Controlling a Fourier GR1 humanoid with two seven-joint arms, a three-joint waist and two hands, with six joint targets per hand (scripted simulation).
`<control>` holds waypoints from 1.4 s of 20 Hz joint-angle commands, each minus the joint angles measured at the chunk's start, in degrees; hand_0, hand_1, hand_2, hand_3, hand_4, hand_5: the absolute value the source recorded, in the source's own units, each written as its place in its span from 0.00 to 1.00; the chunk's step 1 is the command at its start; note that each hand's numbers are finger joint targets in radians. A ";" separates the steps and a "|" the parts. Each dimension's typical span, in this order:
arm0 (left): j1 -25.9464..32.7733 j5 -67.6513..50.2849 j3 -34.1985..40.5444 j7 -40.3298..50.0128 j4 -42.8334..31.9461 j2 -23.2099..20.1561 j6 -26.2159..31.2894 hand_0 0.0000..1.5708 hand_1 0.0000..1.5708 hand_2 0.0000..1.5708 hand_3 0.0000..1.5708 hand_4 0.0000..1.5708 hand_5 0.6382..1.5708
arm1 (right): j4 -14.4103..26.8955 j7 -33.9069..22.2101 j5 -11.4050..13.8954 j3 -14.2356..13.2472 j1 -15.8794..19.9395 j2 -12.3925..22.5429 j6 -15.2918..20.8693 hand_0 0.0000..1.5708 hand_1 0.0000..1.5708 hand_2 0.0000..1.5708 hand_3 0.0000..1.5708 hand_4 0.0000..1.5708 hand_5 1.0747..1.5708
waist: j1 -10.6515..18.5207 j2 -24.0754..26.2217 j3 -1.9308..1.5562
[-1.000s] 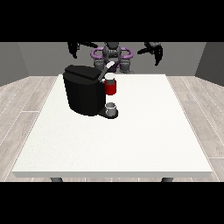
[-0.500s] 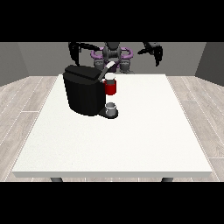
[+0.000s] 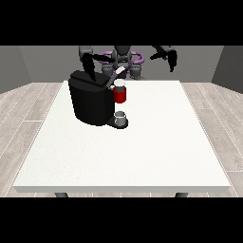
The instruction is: Insert the coffee pod into the coffee machine and close the lid
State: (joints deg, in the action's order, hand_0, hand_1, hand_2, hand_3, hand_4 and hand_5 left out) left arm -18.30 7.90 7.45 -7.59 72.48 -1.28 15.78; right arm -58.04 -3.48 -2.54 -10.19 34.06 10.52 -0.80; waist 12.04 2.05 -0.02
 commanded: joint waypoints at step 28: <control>2.54 -0.85 -0.58 1.60 8.03 -4.22 -2.59 0.00 0.00 0.00 0.00 0.21 1.00 | 4.98 -1.61 10.47 9.69 22.39 -3.44 1.86 0.00 0.00 0.00 0.00 0.07 1.00 | 0.55 -7.55 0.03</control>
State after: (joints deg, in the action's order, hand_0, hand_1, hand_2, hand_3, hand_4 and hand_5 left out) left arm -14.77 6.69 6.73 -5.93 80.49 -4.96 13.74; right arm -53.47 -4.52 5.81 -2.14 53.52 7.21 1.10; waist 12.53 -4.96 0.01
